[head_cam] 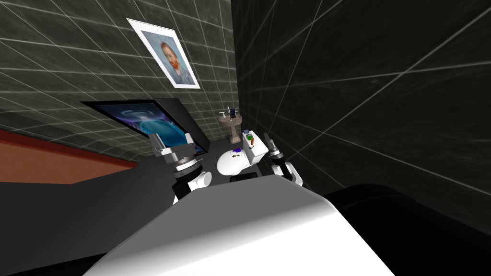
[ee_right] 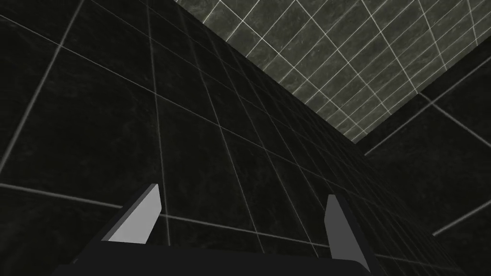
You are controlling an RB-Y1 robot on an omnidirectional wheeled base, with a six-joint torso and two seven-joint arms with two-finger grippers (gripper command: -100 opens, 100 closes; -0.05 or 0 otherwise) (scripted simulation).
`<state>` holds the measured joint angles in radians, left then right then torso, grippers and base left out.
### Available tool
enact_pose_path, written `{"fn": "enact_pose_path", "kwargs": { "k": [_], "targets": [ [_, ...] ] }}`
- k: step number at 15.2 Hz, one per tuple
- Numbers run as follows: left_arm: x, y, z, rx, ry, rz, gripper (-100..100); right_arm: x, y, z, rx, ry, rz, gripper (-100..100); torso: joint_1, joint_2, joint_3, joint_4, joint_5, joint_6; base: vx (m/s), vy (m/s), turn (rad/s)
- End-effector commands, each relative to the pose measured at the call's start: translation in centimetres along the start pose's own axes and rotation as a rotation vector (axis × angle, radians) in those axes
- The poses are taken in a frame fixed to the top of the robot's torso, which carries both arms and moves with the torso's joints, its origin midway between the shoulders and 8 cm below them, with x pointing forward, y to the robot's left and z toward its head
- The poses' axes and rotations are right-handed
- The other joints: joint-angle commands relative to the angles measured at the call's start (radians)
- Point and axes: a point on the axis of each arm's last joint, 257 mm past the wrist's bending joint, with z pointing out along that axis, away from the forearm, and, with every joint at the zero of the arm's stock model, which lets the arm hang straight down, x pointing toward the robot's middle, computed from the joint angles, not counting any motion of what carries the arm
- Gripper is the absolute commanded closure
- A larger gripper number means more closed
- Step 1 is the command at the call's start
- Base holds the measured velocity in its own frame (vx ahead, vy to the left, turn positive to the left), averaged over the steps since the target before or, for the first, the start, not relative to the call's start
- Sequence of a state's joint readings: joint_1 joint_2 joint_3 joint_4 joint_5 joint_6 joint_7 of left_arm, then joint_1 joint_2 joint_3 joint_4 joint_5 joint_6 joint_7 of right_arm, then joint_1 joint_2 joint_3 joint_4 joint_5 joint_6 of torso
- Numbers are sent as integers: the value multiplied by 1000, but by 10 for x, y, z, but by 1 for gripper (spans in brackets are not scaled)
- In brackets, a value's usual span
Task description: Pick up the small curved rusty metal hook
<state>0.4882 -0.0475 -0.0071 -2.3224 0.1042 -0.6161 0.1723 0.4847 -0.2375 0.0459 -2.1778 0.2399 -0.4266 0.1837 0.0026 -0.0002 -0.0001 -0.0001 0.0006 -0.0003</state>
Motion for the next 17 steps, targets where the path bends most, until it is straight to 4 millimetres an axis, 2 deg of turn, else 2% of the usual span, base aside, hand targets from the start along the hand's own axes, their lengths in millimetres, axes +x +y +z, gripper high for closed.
{"fn": "enact_pose_path", "kwargs": {
  "k": [1,6,7,8,9,10,11,14,15,16,17],
  "targets": [
    [0,0,0,0,0,0,0,7,-6,-2,10,30,-58,-100,0,0,0,0,0,0,1,35,45],
    [0,0,0,0,0,0,0,30,-31,-11,38,144,-277,-100,0,0,0,0,0,0,0,39,48],
    [0,0,0,0,0,0,0,30,-31,-11,38,144,-278,-100,0,0,0,0,0,0,3,37,47],
    [0,0,0,0,0,0,0,37,-40,-15,45,183,-355,-100,0,0,0,0,0,0,3,43,61],
    [0,0,0,0,0,0,0,37,-40,-15,45,183,-357,-100,0,0,0,0,0,0,3,42,49],
    [0,0,0,0,0,0,0,44,-50,-19,50,224,-435,-100,0,0,0,0,0,0,4,45,62],
    [0,0,0,0,0,0,0,44,-50,-19,50,224,-437,-100,0,0,0,0,0,0,1,44,49],
    [0,0,0,0,0,0,0,56,-72,-29,58,304,-590,-100,1,0,0,0,0,0,2,45,59],
    [0,0,0,0,0,0,0,56,-72,-29,56,306,-603,-100,1,0,0,0,0,0,-4,43,58],
    [0,0,0,0,0,0,0,61,-83,-34,60,345,-670,-100,0,0,0,0,0,0,0,50,68],
    [0,0,0,0,0,0,0,61,-83,-34,57,348,-687,-100,1,0,0,0,0,0,5,48,42]
  ]
}}
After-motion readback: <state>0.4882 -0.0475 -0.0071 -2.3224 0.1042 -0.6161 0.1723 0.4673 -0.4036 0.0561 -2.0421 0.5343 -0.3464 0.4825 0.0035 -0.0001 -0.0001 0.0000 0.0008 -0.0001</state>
